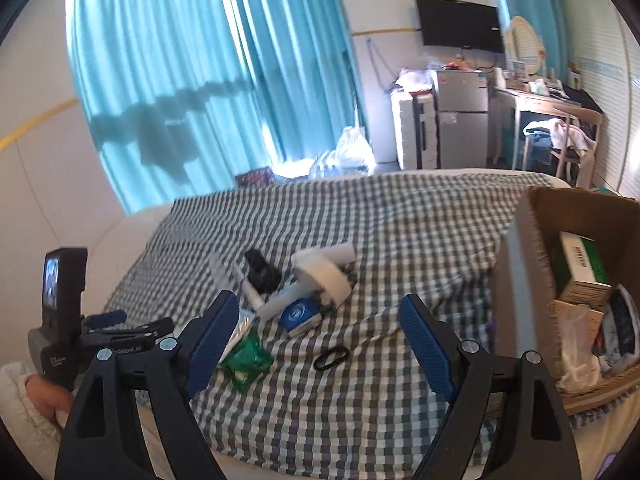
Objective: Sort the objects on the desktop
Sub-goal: 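Move both open tools back over the remaining items on the bed, then grasp the silver foil blister pack with the left tool while the right tool grasps the black hair tie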
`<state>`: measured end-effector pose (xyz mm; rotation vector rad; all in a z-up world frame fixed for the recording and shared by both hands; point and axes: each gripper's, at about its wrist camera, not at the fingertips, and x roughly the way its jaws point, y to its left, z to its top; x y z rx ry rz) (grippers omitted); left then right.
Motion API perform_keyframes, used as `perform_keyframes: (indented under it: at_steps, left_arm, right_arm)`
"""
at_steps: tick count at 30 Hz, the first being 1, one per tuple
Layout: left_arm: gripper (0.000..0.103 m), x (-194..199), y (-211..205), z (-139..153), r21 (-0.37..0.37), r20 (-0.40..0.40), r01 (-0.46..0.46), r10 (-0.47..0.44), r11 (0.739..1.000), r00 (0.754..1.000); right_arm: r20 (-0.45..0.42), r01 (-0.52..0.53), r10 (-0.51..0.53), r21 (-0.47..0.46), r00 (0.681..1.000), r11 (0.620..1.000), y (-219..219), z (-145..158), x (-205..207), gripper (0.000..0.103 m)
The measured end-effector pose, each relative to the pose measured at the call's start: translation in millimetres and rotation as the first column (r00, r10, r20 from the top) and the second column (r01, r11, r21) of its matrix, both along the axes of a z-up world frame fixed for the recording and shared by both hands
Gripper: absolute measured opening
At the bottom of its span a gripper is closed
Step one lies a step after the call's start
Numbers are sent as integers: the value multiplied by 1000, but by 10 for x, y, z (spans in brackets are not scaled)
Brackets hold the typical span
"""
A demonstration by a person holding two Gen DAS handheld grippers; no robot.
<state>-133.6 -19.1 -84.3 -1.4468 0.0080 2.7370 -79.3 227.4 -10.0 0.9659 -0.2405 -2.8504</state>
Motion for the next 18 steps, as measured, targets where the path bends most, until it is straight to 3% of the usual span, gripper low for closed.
perform_keyframes:
  at_steps: [4, 8, 11, 18]
  left_arm:
    - [103, -127, 149, -262, 0, 57, 67, -67, 998, 996]
    - [103, -266, 329, -530, -47, 106, 144, -138, 989, 985]
    - [103, -380, 388, -657, -62, 128, 159, -150, 985, 980]
    - [103, -637, 410, -892, -46, 155, 160, -151, 986, 976]
  right_arm:
    - [92, -34, 30, 50, 995, 998, -117, -401, -185, 83]
    - [195, -55, 40, 74, 980, 996, -157, -802, -402, 83]
    - [281, -85, 50, 116, 958, 990, -208, -1096, -594, 83]
    - [383, -101, 51, 113, 923, 989, -215, -1534, -950, 83]
